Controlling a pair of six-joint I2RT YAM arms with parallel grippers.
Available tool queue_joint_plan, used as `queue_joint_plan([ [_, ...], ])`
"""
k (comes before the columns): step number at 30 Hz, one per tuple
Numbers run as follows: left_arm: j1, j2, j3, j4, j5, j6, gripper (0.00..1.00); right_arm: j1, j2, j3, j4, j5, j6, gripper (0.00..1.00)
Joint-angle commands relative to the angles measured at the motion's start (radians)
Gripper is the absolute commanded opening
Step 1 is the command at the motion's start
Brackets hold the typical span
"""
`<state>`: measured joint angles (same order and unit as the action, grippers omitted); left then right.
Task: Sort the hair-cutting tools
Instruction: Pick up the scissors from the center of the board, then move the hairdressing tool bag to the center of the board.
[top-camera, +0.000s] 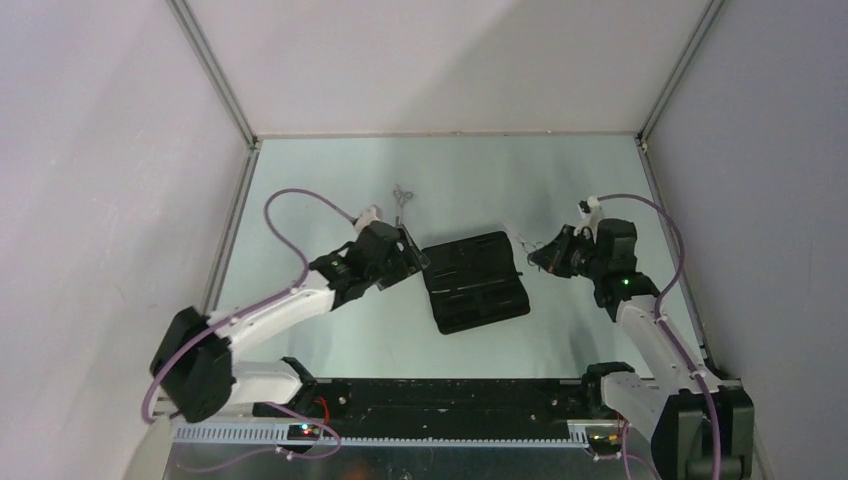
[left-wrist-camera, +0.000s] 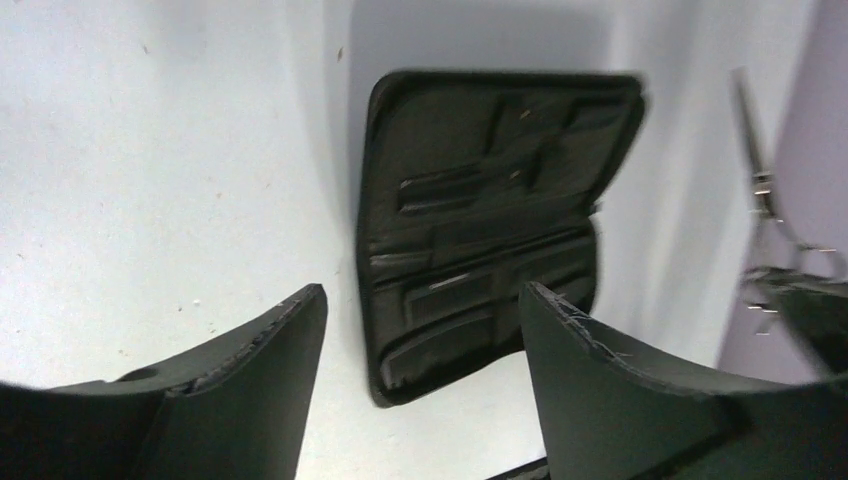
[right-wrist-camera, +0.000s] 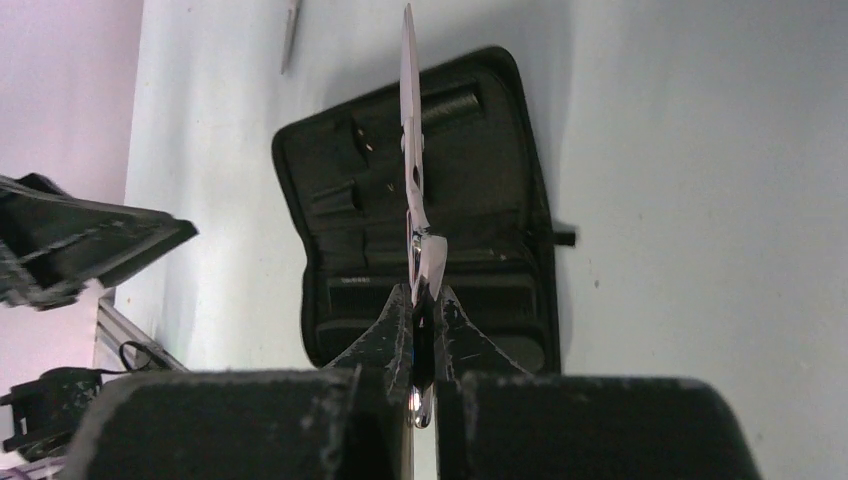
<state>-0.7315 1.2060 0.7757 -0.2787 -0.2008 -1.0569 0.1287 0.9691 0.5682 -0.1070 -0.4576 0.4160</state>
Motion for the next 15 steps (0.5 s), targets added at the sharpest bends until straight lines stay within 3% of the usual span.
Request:
queue_joint_plan([
  [1,-0.015,0.121,0.075,-0.045,0.105,0.108,0.74,-0.087,-0.030,0.046,-0.126,-0.171,-0.069,0.00],
  [7,-0.063,0.313,0.155,-0.077,0.147,0.136,0.61,-0.100,-0.019,0.045,-0.137,-0.188,-0.100,0.00],
  [15,-0.110,0.446,0.230,-0.159,0.150,0.164,0.47,-0.100,0.015,0.038,-0.126,-0.205,-0.121,0.00],
])
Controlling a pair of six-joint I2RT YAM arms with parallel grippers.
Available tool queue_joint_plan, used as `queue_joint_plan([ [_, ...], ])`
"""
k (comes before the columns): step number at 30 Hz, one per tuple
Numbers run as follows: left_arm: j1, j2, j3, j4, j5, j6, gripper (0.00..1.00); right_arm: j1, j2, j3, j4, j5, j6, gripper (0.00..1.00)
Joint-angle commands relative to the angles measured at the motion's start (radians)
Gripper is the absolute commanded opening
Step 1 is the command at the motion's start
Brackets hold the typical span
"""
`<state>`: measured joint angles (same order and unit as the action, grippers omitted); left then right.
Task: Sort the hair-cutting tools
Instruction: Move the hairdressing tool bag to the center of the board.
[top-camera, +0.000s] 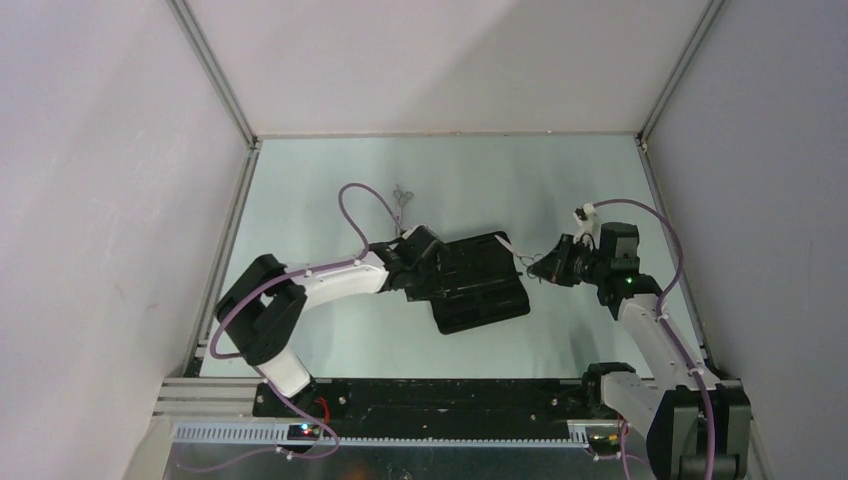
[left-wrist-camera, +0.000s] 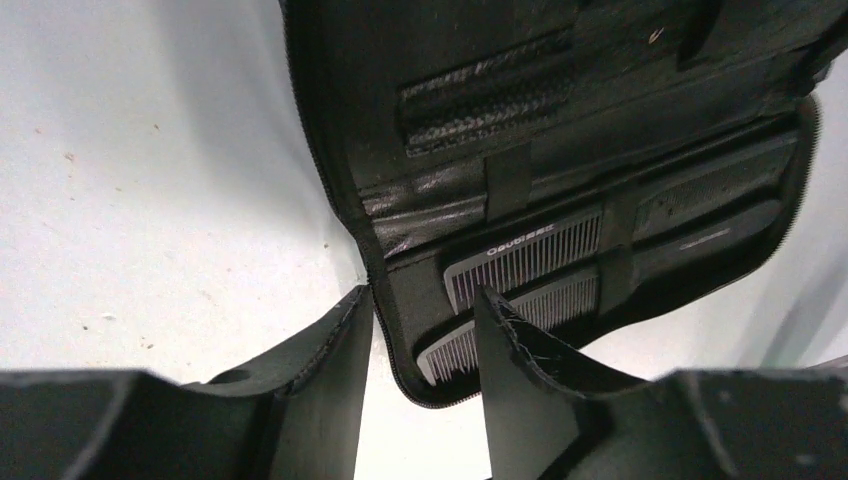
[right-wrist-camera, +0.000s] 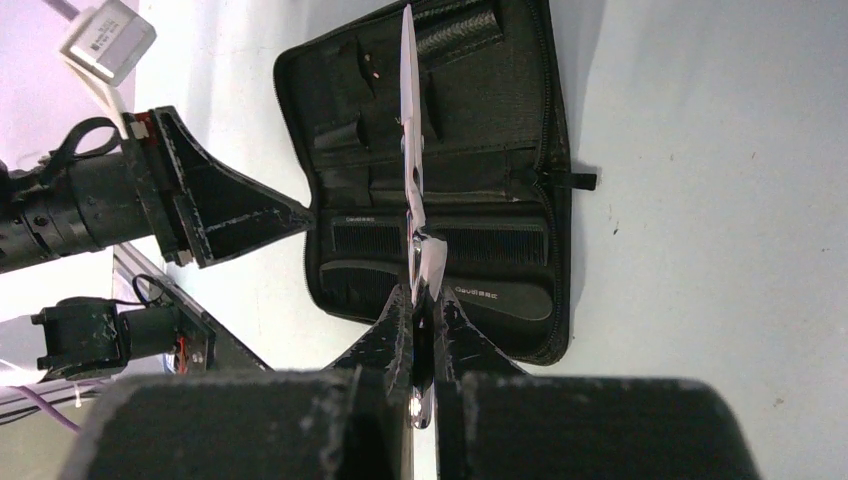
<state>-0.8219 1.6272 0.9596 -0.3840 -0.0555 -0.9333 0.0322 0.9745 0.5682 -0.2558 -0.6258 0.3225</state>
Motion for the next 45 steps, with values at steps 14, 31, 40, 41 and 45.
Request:
queue_joint_plan([
  [14,-0.036,0.041,0.036,-0.128,0.048,0.094,0.19,0.040,0.028,0.037,0.041,-0.053,-0.014,0.00],
  [31,0.137,-0.213,-0.160,-0.324,0.090,0.416,0.06,0.274,0.135,0.095,-0.068,-0.116,-0.055,0.00],
  [40,0.327,-0.391,-0.183,-0.202,0.170,0.394,0.54,0.253,0.281,0.160,-0.052,-0.242,-0.095,0.00],
  [41,0.341,-0.401,-0.183,-0.180,0.175,0.379,0.56,0.243,0.294,0.172,-0.051,-0.247,-0.108,0.00],
  [45,0.400,-0.370,-0.181,-0.062,0.184,0.328,0.67,0.208,0.364,0.210,-0.100,-0.284,-0.170,0.00],
])
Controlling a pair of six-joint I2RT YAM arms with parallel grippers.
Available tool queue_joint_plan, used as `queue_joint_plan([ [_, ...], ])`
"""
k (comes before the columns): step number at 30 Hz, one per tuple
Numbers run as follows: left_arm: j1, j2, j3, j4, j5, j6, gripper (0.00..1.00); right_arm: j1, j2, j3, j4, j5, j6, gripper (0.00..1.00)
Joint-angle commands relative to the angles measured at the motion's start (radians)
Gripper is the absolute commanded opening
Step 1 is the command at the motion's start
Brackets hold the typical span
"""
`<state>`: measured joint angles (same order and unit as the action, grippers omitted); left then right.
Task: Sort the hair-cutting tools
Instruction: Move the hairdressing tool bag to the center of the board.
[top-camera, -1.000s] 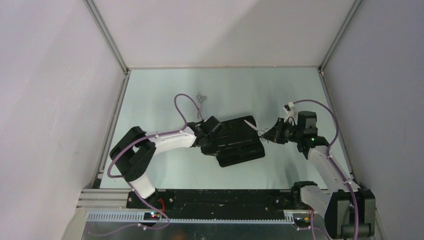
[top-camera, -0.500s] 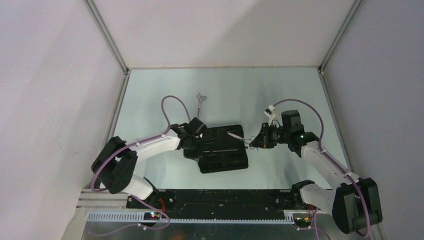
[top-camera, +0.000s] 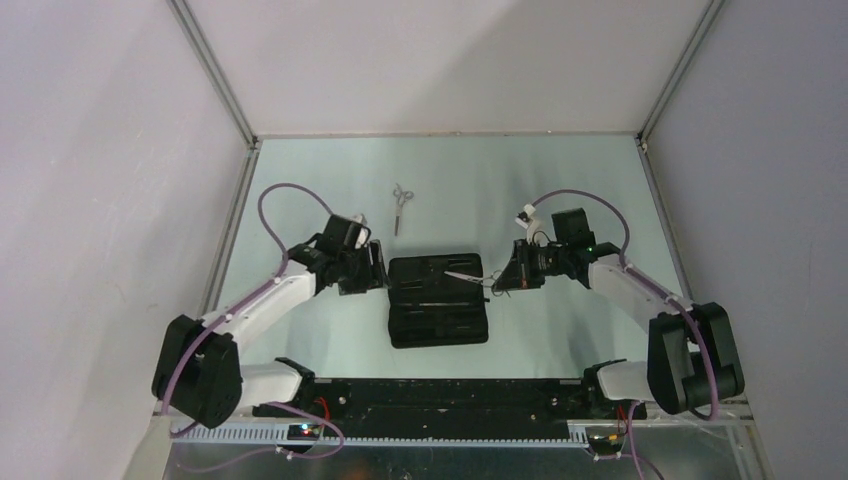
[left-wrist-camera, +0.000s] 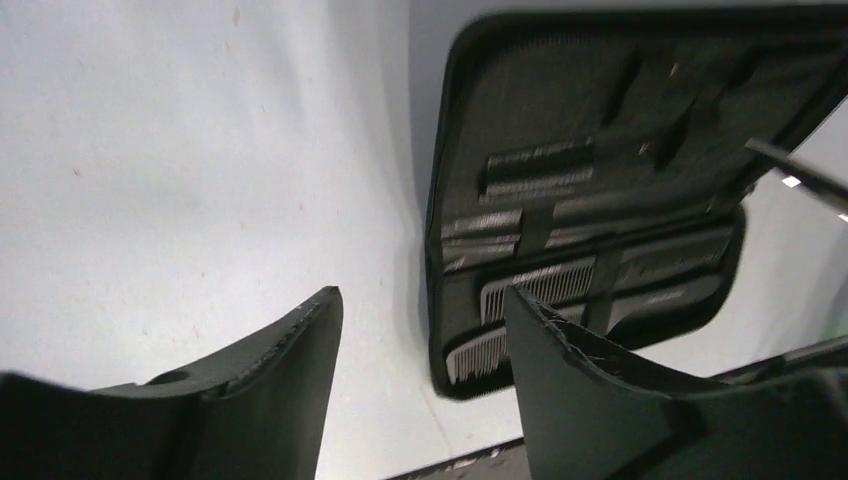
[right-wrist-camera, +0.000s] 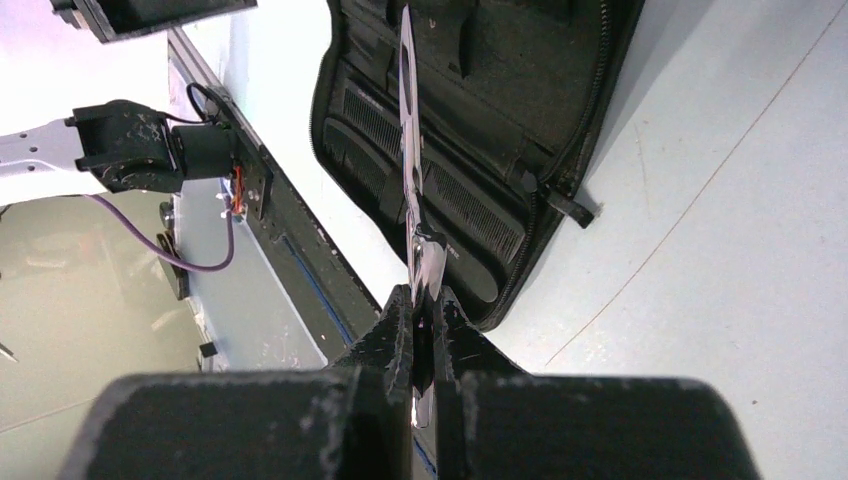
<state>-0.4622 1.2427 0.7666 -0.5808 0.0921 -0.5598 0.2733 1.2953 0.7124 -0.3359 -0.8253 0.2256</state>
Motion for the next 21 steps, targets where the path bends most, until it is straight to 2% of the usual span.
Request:
queue_joint_plan([
  [1,0.052,0.031,0.022,0.156,0.041,-0.050,0.68,-0.041,0.057,0.068,-0.030,-0.109,-0.088,0.00],
  [5,0.058,0.140,0.064,0.201,0.070,-0.056,0.66,-0.073,0.076,0.070,-0.046,-0.119,-0.109,0.00],
  [9,0.057,0.229,0.100,0.223,0.094,-0.060,0.59,-0.087,0.091,0.069,-0.051,-0.107,-0.113,0.00],
  [13,0.057,0.297,0.121,0.198,0.075,-0.039,0.45,-0.121,0.138,0.068,-0.074,-0.129,-0.136,0.00],
  [14,0.058,0.307,0.120,0.188,0.065,-0.037,0.37,-0.127,0.155,0.068,-0.080,-0.150,-0.148,0.00],
  [16,0.059,0.316,0.120,0.171,0.042,-0.029,0.28,-0.142,0.179,0.067,-0.078,-0.185,-0.162,0.00],
  [21,0.058,0.350,0.134,0.144,-0.019,0.003,0.14,-0.166,0.260,0.068,-0.070,-0.240,-0.174,0.00],
])
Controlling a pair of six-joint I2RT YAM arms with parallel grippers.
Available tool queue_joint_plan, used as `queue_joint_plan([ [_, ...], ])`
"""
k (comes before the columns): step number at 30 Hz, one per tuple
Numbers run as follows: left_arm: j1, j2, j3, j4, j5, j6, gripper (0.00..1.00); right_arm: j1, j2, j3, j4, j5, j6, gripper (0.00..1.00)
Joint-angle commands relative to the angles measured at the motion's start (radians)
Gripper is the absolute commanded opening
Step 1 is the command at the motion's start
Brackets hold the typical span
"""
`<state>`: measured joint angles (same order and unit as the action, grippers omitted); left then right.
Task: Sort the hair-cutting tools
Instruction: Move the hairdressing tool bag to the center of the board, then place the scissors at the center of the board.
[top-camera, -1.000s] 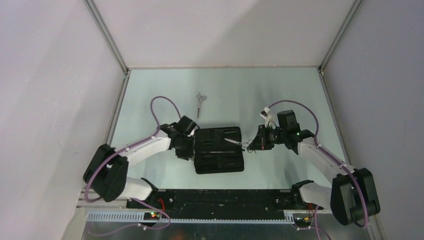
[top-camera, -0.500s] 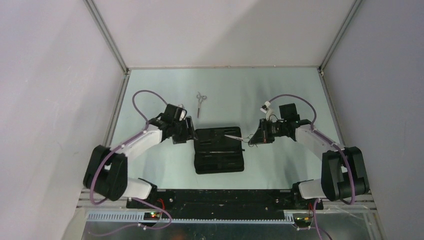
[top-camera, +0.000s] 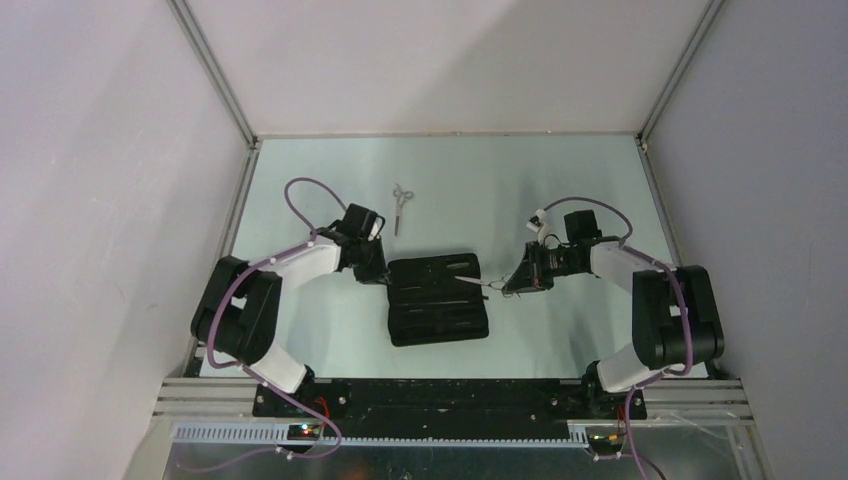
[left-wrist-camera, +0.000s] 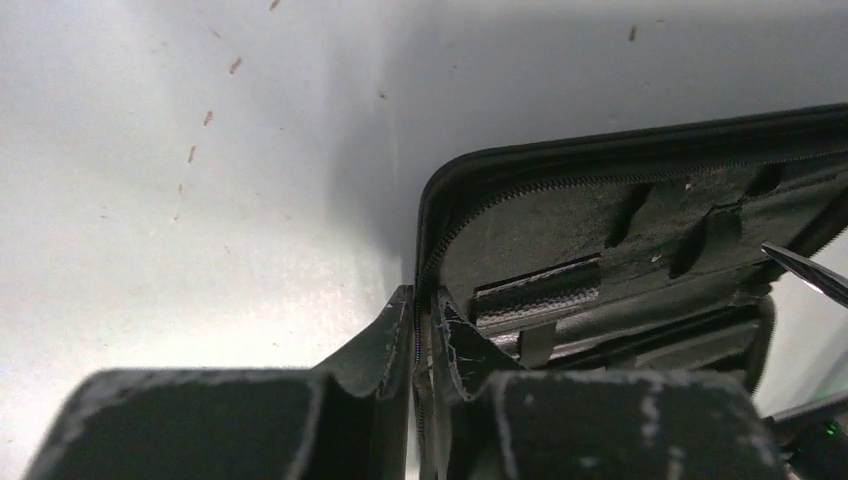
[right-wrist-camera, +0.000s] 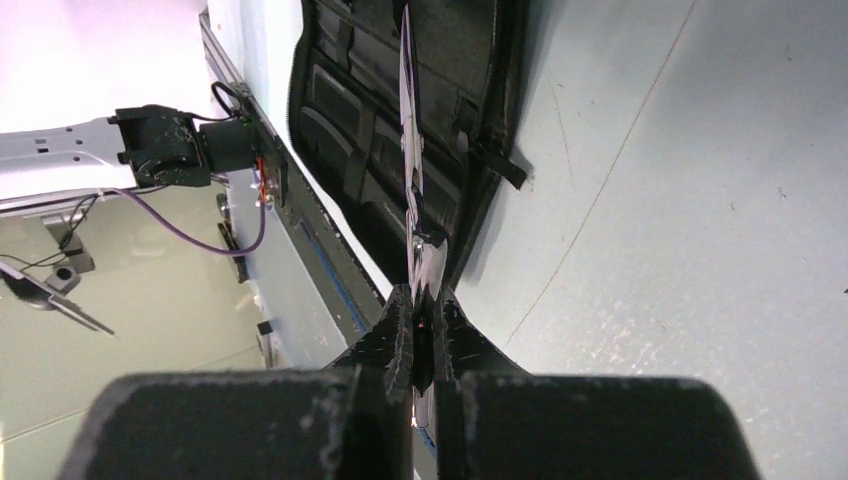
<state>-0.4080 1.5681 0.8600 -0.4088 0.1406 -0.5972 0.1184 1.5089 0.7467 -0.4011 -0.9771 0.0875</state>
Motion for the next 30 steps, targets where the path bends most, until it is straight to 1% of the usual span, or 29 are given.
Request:
queue_joint_plan([
  [1,0.004,0.031,0.044,-0.033,-0.072,0.045,0.13,-0.011,0.078,0.034,-0.003,-0.112,-0.044,0.00],
  [2,0.004,0.044,0.045,-0.034,-0.077,0.051,0.09,-0.010,0.093,0.034,0.000,-0.128,-0.046,0.00],
  [4,0.003,0.064,0.051,-0.034,-0.077,0.055,0.07,-0.009,0.136,0.035,0.008,-0.161,-0.054,0.00],
  [11,-0.005,0.087,0.054,-0.042,-0.100,0.093,0.05,0.002,0.250,0.090,-0.021,-0.215,-0.101,0.00],
  [15,-0.030,0.112,0.069,-0.049,-0.123,0.129,0.05,-0.004,0.283,0.150,-0.109,-0.170,-0.166,0.00],
  [18,-0.038,0.124,0.079,-0.059,-0.136,0.139,0.03,-0.032,0.309,0.196,-0.206,-0.153,-0.229,0.00],
  [21,-0.041,0.127,0.077,-0.049,-0.136,0.145,0.01,-0.055,0.302,0.214,-0.248,-0.140,-0.266,0.00],
  [26,-0.069,0.128,0.080,-0.025,-0.109,0.172,0.01,-0.038,0.354,0.288,-0.384,-0.188,-0.398,0.00],
  [30,-0.094,0.133,0.086,-0.024,-0.108,0.197,0.01,-0.002,0.457,0.323,-0.493,-0.225,-0.521,0.00],
])
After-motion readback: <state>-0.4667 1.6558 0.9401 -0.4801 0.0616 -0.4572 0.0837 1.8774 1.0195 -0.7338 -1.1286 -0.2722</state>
